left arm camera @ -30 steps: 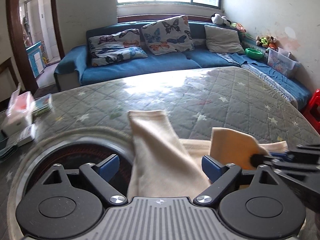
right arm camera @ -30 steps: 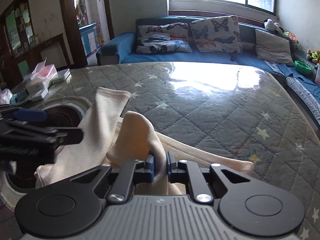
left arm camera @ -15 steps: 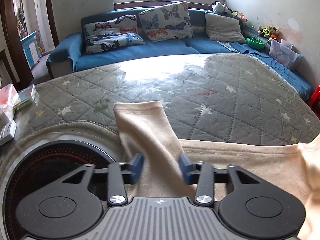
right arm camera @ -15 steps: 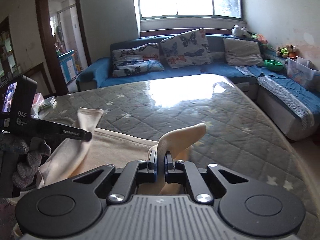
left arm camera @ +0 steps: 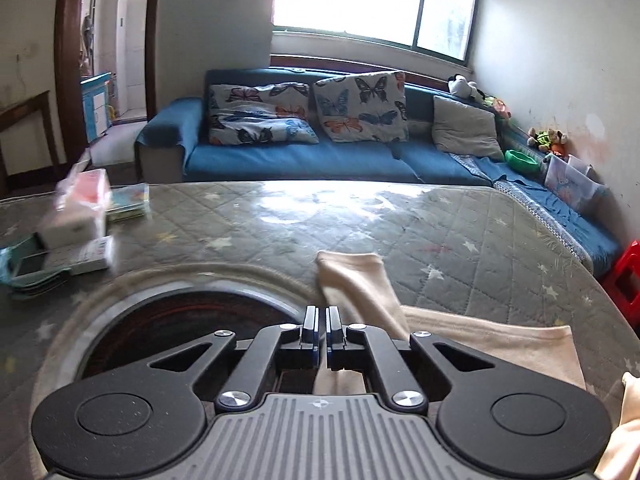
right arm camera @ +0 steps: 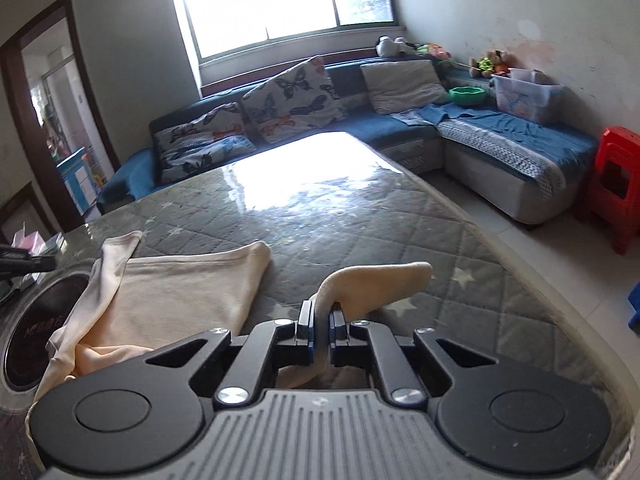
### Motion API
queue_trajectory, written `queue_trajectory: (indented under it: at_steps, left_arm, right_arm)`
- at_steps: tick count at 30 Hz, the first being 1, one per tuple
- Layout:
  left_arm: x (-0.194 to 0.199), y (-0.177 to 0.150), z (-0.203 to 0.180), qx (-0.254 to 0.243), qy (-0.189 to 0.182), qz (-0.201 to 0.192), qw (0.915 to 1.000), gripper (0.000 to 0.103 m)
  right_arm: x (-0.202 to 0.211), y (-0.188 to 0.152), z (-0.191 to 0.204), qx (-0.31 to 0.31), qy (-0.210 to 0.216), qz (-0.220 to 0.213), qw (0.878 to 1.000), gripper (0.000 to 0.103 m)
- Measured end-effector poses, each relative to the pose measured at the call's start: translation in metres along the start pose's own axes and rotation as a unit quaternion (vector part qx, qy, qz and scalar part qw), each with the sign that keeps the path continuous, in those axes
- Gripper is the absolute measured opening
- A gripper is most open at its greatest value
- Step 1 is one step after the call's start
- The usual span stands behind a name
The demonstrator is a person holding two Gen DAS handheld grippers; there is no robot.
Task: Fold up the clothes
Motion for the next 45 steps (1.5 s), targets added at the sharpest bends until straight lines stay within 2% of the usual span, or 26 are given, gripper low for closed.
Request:
queue_trajectory:
  at_steps: [3, 6, 8, 10, 13, 16, 18, 21, 23, 25, 28, 33, 38, 41, 45]
  left_arm:
    - [0.011, -0.004, -0.005, -0.012, -0.006, 0.009, 0.9999, 0.006]
    - [0.016, -0.014, -0.027, -0.03, -0.033, 0.021, 0.9988, 0.009]
    - [0.02, -0.023, -0.045, -0.043, -0.05, 0.028, 0.9974, 0.018]
    - [0.024, -0.032, -0.061, -0.057, -0.065, 0.033, 0.9958, 0.049]
    - [0.031, -0.045, -0.086, -0.085, -0.084, 0.029, 0.9924, 0.055]
    - [0.031, -0.058, -0.103, -0.114, -0.088, 0.029, 0.9892, 0.063]
    - [0.026, -0.067, -0.106, -0.131, -0.078, 0.033, 0.9877, 0.063]
    - [0.019, -0.079, -0.103, -0.143, -0.064, 0.042, 0.9868, 0.061]
    - [0.016, -0.084, -0.096, -0.141, -0.06, 0.048, 0.9871, 0.049]
    - [0.017, -0.085, -0.088, -0.127, -0.065, 0.053, 0.9883, 0.022]
    - [0.023, -0.082, -0.076, -0.102, -0.073, 0.05, 0.9908, 0.007]
    - [0.043, -0.075, -0.052, -0.072, -0.065, 0.034, 0.9947, 0.004]
    - [0.056, -0.076, -0.028, -0.043, -0.06, 0.032, 0.9967, 0.004]
    - [0.056, -0.079, -0.022, -0.031, -0.058, 0.035, 0.9972, 0.004]
    - [0.056, -0.081, -0.016, -0.016, -0.055, 0.037, 0.9976, 0.004]
  right_arm:
    - [0.009, -0.004, -0.011, -0.013, -0.01, -0.006, 1.0, 0.006]
    - [0.017, -0.011, -0.019, -0.019, -0.021, -0.005, 1.0, 0.006]
    - [0.022, -0.018, -0.026, -0.022, -0.03, 0.0, 0.999, 0.006]
    - [0.027, -0.025, -0.032, -0.023, -0.039, 0.006, 0.999, 0.006]
    - [0.031, -0.031, -0.036, -0.016, -0.047, 0.014, 0.999, 0.009]
    - [0.034, -0.037, -0.04, -0.017, -0.054, 0.021, 0.998, 0.016]
    - [0.037, -0.039, -0.044, -0.021, -0.057, 0.021, 0.998, 0.017]
    - [0.042, -0.037, -0.05, -0.018, -0.07, 0.019, 0.997, 0.017]
    - [0.044, -0.034, -0.055, -0.016, -0.075, 0.014, 0.997, 0.018]
    - [0.046, -0.03, -0.059, -0.014, -0.079, 0.009, 0.997, 0.018]
    - [0.045, -0.023, -0.057, -0.012, -0.073, 0.003, 0.997, 0.018]
    - [0.033, -0.016, -0.033, 0.011, -0.042, 0.007, 0.999, 0.018]
    - [0.002, 0.005, 0.026, 0.031, 0.05, 0.027, 0.998, 0.018]
    - [-0.024, 0.017, 0.07, 0.045, 0.11, 0.047, 0.992, 0.018]
    - [-0.064, 0.028, 0.129, 0.065, 0.166, 0.072, 0.981, 0.018]
Point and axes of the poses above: each gripper's, at about its wrist camera, not at the fingertips, and x roughly against the way its jaws point, z to its left, y to its top, the point moved 10 cm from there along -x, roughly the way its jaws point, and after that the axes turned 6 degrees about -z, right-handed, at the moved point
